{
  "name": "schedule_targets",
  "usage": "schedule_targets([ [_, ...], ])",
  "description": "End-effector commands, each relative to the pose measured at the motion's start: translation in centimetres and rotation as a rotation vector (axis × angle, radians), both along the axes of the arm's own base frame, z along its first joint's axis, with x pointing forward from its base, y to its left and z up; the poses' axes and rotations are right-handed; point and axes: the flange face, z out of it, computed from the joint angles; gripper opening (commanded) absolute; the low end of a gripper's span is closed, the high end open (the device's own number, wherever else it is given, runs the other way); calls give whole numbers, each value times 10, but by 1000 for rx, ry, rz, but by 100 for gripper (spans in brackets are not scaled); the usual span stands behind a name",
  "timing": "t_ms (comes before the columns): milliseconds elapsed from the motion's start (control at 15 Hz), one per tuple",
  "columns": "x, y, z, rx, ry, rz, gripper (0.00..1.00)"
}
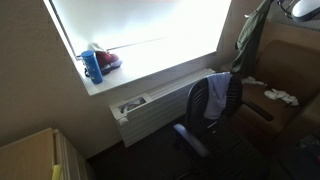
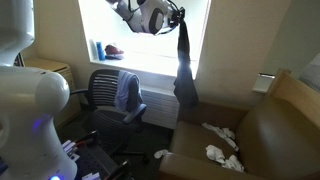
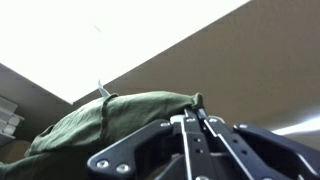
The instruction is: Hang the t-shirt on the backrest of the chair
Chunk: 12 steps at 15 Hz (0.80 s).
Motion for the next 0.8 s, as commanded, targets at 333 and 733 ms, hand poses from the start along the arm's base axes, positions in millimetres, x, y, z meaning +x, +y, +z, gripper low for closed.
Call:
schedule_targets([
  [333, -19, 90, 38, -18, -62, 180, 1],
  [733, -55, 254, 92, -111, -231, 473, 1],
])
